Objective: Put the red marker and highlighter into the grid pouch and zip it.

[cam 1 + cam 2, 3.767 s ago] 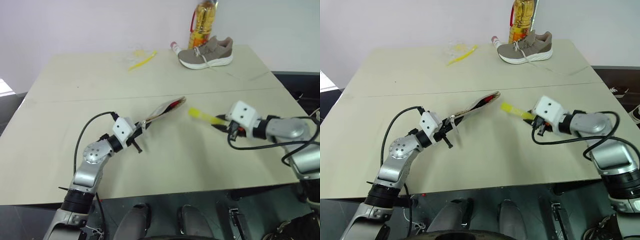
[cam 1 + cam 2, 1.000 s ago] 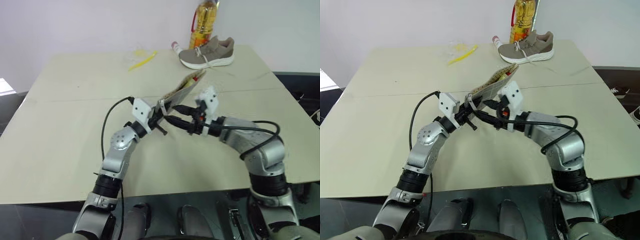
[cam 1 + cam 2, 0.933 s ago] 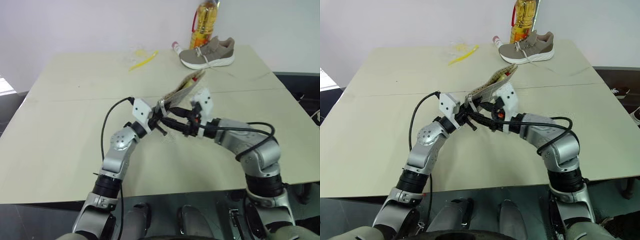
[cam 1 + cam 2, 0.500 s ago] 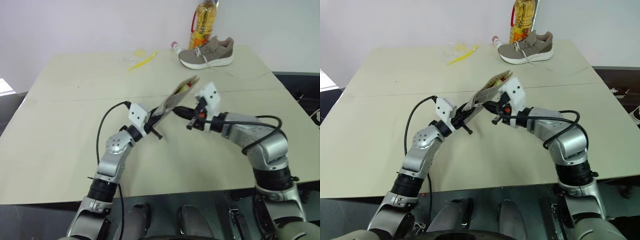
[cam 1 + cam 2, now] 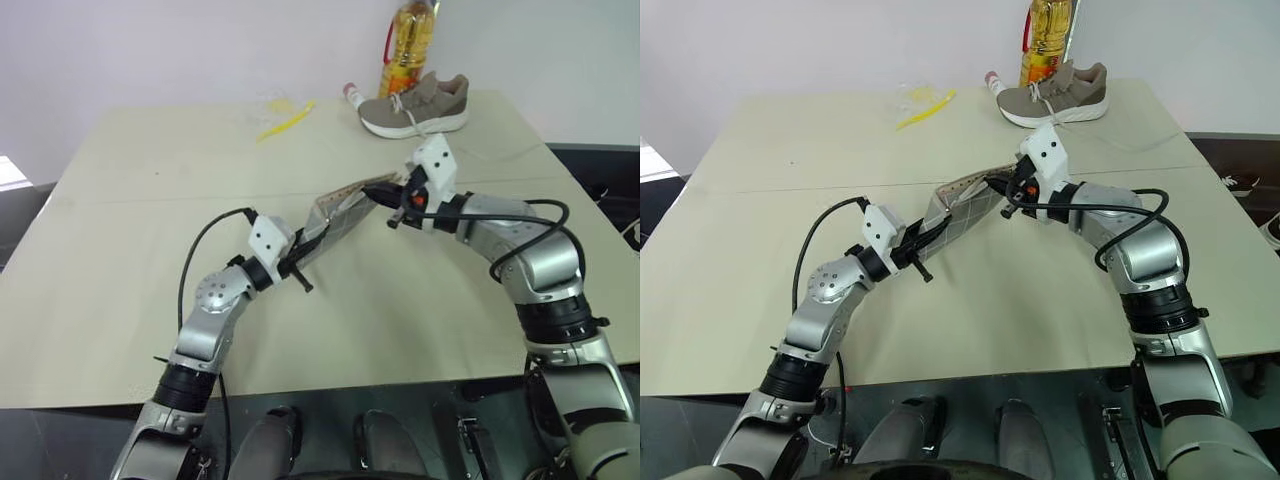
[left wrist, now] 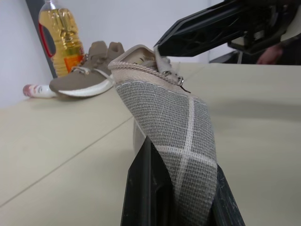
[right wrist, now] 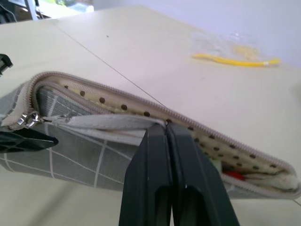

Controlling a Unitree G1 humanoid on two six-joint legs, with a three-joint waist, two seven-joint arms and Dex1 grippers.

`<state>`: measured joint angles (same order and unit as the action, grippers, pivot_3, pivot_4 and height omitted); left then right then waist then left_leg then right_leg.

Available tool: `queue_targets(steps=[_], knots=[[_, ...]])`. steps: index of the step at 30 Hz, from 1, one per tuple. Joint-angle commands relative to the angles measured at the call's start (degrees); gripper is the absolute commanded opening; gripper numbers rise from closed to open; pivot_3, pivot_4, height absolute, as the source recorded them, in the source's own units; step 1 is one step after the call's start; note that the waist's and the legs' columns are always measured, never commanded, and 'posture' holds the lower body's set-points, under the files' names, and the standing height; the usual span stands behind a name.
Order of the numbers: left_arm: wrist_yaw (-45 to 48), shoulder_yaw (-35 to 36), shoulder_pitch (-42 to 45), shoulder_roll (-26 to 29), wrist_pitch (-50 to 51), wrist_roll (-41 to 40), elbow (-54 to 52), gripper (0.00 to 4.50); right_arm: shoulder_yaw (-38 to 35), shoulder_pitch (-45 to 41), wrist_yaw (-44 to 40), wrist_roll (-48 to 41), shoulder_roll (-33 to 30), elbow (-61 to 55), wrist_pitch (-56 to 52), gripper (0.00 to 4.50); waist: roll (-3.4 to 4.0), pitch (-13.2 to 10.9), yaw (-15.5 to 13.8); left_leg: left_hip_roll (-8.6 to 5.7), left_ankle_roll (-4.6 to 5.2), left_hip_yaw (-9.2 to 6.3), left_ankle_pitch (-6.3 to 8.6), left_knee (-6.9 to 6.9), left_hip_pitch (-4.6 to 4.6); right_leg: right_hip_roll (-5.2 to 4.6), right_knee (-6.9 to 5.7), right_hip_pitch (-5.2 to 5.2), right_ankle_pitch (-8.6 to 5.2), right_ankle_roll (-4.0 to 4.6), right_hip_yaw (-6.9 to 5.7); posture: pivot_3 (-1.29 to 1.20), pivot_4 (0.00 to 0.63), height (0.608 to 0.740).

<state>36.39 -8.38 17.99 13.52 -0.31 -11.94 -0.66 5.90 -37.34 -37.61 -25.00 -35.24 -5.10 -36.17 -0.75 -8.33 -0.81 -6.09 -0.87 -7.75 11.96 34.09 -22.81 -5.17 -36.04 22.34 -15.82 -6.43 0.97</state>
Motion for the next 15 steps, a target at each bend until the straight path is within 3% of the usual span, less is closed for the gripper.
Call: queue_targets(steps=[1,6,13,15], knots=[[0.0,2.3,-1.1,0.9,-0.6,-1.0,-1.3,0.00,-5.3,2.2,-1.9,0.3,-5.2,-5.4,-0.5,0.03,0.00,0.0,0.0,0.00,0.00,0.00,0.00,0.00,0.00,0.00,0.00,-0.01,0.00,0.00,0.00,0.00,0.150,0.740],[-0.1,2.0,-0.2,0.1,-0.8,-0.9,-0.6,0.00,-3.1,6.2,-5.9,-3.9,-5.9,-15.7,-2.9,0.03,0.00,0.0,0.3,0.03,0.01,0.01,0.00,-0.01,0.00,0.00,0.01,0.01,0.00,0.00,-0.01,0.00,0.150,0.740],[0.6,1.8,0.0,-0.2,-0.9,-1.2,-0.4,0.00,2.9,8.6,-6.4,-2.7,-5.3,-21.9,-6.0,0.03,-0.01,0.0,0.0,0.05,0.01,0.00,0.01,0.03,0.00,0.00,0.01,-0.01,0.00,0.00,-0.01,0.00,0.150,0.740],[0.8,1.8,0.0,-0.3,-0.9,-1.3,-0.3,0.00,3.9,9.0,-5.2,-2.8,-4.0,-22.8,-7.2,0.56,-0.01,0.0,0.0,0.04,0.01,0.00,0.01,0.03,-0.01,-0.01,0.02,-0.01,-0.01,0.00,-0.02,0.00,0.150,0.740]])
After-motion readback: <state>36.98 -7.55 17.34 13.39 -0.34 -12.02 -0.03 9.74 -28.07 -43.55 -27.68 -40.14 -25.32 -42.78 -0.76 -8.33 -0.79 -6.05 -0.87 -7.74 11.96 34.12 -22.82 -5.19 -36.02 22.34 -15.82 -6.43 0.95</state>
